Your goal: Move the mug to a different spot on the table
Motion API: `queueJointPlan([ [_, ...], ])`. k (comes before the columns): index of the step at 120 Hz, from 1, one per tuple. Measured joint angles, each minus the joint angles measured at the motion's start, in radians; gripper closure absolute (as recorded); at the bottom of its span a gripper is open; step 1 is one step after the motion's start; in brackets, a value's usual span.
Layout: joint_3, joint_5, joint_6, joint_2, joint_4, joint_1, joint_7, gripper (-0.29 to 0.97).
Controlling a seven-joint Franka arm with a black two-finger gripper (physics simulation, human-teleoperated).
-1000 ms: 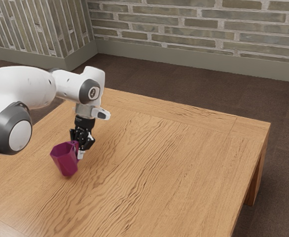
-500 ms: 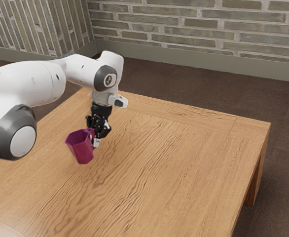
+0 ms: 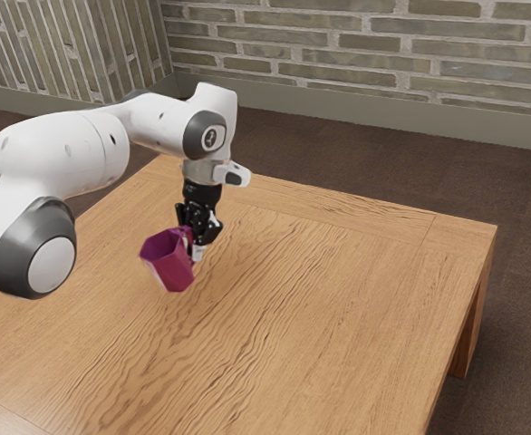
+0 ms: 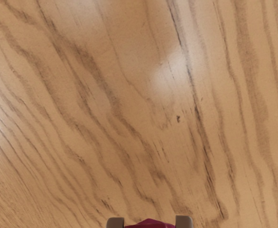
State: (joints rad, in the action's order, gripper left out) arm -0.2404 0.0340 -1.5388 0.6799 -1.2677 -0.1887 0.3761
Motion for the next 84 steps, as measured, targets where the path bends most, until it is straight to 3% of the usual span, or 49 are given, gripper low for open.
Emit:
queueJointPlan([
  [84, -0.004, 0.025, 0.03, 0.178, 0.158, -0.003, -0.013, 0.7],
])
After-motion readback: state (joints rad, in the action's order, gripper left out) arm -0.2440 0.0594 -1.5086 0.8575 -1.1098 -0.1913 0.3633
